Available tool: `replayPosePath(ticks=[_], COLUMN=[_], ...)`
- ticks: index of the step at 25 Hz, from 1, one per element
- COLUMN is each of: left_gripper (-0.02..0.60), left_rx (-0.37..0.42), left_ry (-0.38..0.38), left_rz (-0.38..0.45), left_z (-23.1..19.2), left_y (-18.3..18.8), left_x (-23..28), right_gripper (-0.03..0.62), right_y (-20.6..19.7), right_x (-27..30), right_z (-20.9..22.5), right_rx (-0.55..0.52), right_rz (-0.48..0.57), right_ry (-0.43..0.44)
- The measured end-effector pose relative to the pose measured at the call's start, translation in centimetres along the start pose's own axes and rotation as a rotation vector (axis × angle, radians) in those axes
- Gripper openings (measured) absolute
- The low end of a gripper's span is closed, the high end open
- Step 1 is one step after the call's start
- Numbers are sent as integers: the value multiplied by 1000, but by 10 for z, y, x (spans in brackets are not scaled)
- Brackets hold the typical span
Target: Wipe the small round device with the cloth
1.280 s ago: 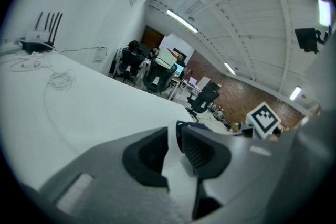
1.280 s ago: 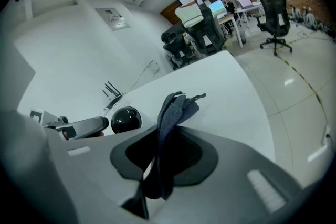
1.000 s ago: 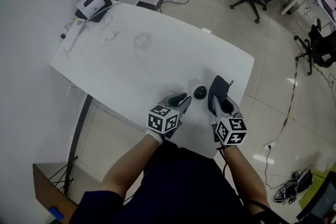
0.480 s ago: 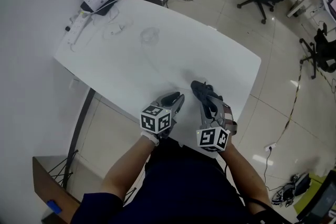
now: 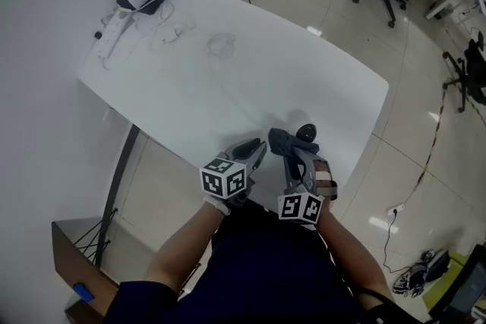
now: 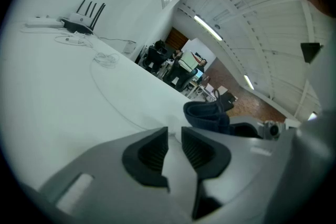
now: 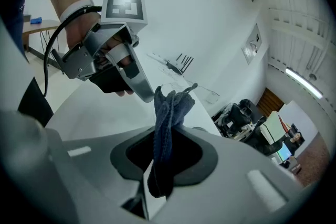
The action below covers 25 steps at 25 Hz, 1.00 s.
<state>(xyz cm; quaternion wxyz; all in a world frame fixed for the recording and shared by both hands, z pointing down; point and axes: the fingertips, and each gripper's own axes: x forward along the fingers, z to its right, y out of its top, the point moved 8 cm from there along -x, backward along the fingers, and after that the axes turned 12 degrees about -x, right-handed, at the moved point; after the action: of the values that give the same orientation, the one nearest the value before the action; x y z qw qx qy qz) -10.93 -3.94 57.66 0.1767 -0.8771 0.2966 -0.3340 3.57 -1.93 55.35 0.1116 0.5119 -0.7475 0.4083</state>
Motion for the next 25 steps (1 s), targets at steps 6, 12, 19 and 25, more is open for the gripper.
replayPosePath(ticks=[6,12,19,25], left_gripper=[81,81,81,80], left_rx=[-18,-22,-13,6], left_ry=[15,25,7,-22], left_rz=[-22,-33,-14,6], left_z=[-9,-14,-6,4], left_y=[0,3,9,10], left_x=[-1,0,0,-7], right_gripper=[78,77,78,78], right_y=[-11,-22,-22,-14], right_x=[18,36,40,7], right_z=[-21,-33,-24,16], right_rx=[5,37,243,550], right_rz=[-29,-85,-140,49], right_ry=[61,130,220,156])
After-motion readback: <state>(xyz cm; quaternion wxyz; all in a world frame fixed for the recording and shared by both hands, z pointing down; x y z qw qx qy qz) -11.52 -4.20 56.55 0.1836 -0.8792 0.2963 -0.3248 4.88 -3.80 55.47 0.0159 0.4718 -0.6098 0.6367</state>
